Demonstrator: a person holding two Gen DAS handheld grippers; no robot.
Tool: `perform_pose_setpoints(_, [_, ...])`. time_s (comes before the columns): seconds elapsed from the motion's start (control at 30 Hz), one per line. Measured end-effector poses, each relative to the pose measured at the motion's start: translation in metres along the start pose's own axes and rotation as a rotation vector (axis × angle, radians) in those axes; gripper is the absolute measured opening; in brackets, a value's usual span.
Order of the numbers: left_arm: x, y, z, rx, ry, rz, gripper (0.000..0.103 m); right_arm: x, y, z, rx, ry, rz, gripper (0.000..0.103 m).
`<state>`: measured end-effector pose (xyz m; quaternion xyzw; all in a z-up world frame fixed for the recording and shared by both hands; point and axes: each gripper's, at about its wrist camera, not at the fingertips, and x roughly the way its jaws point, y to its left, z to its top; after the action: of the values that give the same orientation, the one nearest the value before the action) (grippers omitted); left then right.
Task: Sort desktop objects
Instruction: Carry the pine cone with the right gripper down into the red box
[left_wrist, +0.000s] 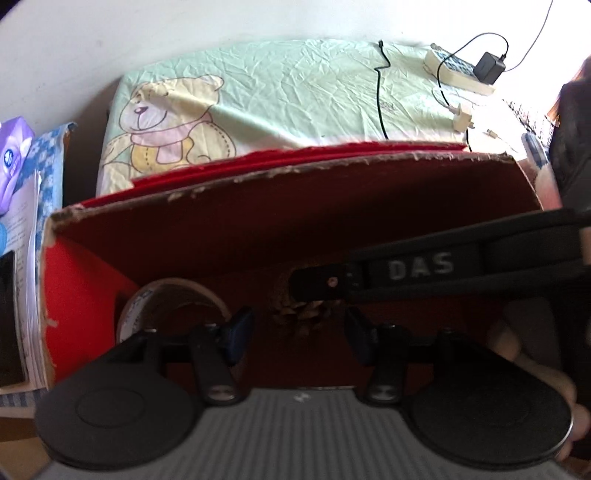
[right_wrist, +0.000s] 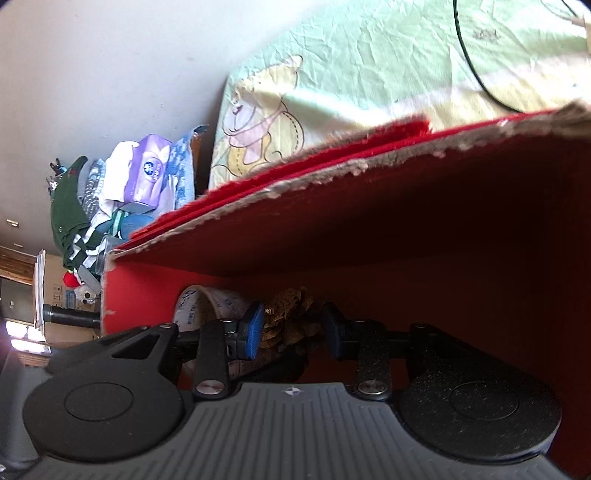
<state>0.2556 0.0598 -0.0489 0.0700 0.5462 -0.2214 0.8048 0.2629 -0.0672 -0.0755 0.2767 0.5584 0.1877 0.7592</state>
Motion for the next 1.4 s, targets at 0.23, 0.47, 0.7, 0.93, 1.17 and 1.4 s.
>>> perform_pose_setpoints(0.23, [0.002,-0.002,0.000,-0.016,-0.013,0.019,0.061,0.007,-0.003,0.002,0.000,-0.021,-0.007,0.038])
perform_pose_setpoints(0.47, [-0.029,0.017,-0.013,-0.052,-0.152,-0.138,0.062,0.007,-0.023,0.006,0.120,0.075,0.059,0.038])
perform_pose_setpoints(0.7, [-0.057,0.039,-0.047,-0.120,-0.227,-0.193,0.062,0.007,-0.021,-0.003,0.135,0.265,0.084,0.040])
perform_pose_setpoints(0.93, [-0.085,0.037,-0.071,-0.102,-0.307,-0.150,0.071,0.024,-0.012,-0.023,0.210,0.422,0.211,0.041])
perform_pose_setpoints(1.17, [-0.086,0.035,-0.074,-0.093,-0.318,-0.126,0.068,-0.029,0.003,-0.018,0.015,0.201,0.144,0.042])
perform_pose_setpoints(1.4, [-0.077,0.036,-0.059,-0.129,-0.337,-0.092,0.065,-0.057,-0.007,-0.006,-0.069,-0.029,-0.118,0.033])
